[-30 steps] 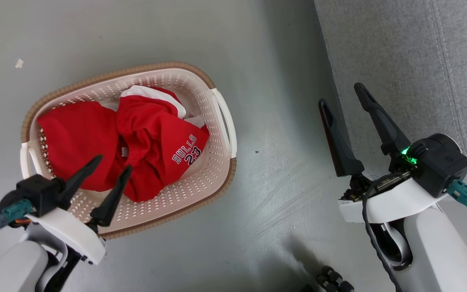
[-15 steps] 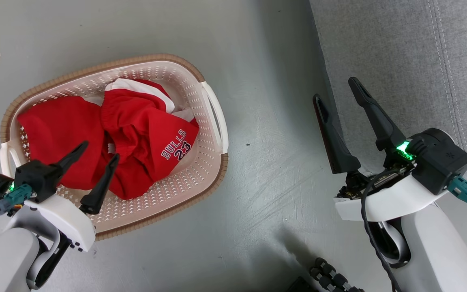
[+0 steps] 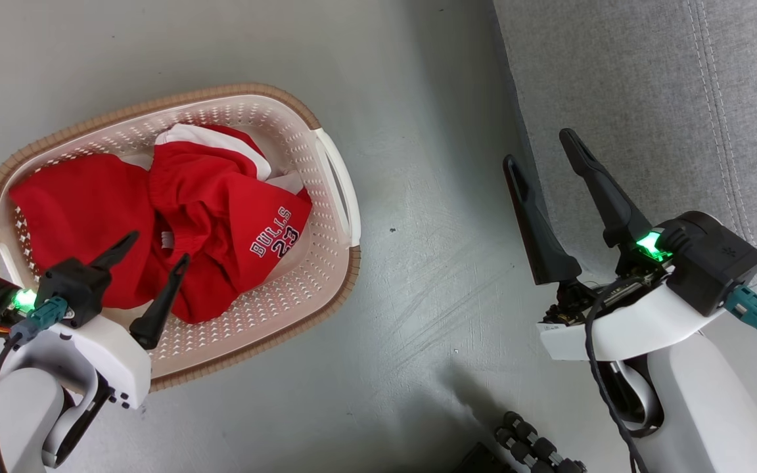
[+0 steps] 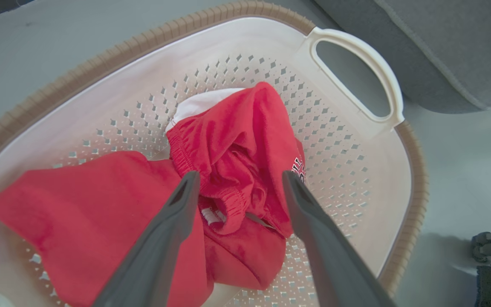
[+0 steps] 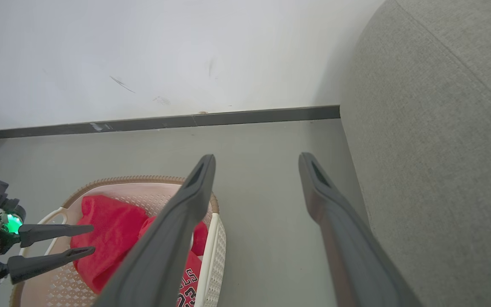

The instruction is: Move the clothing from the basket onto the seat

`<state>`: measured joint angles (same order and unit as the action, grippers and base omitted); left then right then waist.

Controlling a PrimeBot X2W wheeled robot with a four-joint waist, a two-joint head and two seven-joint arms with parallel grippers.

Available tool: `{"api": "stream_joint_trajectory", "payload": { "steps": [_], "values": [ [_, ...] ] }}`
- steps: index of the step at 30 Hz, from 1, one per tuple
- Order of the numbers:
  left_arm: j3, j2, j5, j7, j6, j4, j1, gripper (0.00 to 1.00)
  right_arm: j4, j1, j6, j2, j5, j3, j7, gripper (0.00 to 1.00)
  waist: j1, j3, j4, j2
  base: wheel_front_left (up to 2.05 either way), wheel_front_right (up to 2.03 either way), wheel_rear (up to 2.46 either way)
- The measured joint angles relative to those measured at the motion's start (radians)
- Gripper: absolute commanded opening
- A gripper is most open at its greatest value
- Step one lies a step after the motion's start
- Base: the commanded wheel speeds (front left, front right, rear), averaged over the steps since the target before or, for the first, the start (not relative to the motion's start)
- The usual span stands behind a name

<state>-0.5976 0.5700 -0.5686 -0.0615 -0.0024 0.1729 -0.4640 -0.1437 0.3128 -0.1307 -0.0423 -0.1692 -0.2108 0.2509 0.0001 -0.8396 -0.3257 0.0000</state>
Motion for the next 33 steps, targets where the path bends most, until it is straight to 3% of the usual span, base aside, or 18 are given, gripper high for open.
{"api": "stream_joint_trajectory", "payload": {
  "steps": [23, 33],
  "values": [
    [0.003, 0.014, 0.043, 0.087, 0.079, 0.015, -0.040, 1.00, 0.002, -0.022, 0.000, 0.000, -0.041, -0.022, 0.000, 1.00, 0.0001, 0.000, -0.033, 0.0000, 0.00, 0.00, 0.00],
    [0.004, 0.050, 0.052, 0.140, 0.097, 0.041, -0.043, 1.00, -0.003, -0.023, 0.000, 0.000, -0.041, -0.017, 0.000, 1.00, 0.0001, -0.014, -0.032, 0.0000, 0.00, 0.00, 0.00]
  ]
}}
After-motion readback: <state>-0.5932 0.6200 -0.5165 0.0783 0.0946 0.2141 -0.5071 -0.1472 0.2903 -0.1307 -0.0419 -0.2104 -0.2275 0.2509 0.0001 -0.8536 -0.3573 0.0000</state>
